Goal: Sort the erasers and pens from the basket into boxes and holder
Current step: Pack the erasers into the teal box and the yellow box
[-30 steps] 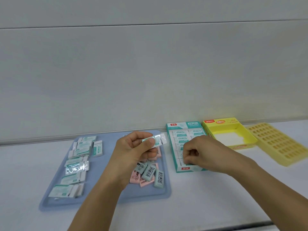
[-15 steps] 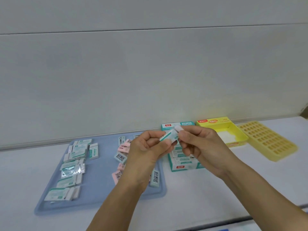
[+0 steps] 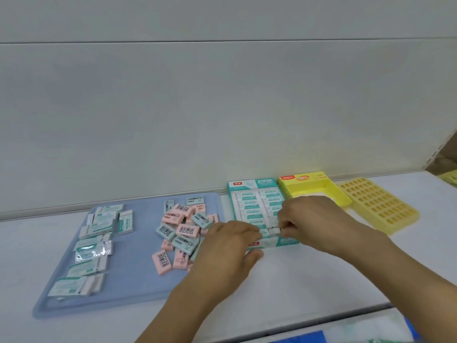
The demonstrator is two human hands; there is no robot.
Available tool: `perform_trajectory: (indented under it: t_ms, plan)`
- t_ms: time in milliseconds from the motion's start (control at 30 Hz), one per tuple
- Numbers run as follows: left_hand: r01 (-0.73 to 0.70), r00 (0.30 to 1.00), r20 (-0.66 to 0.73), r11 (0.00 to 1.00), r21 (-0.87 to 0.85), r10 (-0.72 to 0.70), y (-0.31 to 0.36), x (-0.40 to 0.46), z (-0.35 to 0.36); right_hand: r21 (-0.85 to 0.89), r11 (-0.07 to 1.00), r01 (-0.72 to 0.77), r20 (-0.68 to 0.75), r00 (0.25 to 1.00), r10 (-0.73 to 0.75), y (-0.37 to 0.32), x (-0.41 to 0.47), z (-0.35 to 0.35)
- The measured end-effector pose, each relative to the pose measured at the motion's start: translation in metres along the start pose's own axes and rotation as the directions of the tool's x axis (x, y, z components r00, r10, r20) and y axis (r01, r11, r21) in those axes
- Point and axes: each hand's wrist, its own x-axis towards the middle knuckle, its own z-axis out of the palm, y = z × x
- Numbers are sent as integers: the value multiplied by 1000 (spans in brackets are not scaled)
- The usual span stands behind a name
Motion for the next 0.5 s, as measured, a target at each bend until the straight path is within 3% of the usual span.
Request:
perform_trajectory:
  t_ms: [200, 400, 500]
  plan:
    - [12, 1000, -5, 999, -30, -12, -3, -1, 4, 240, 971, 11, 84, 996, -32, 12, 0, -1]
    - [1, 1000, -22, 999, -40, -2, -3, -3, 6, 87, 994, -60, 85, 995, 53, 6, 8, 7]
    - [-3, 1000, -21, 999, -35, 3, -3, -4, 6, 122, 991, -60, 77, 996, 51, 9, 7, 5]
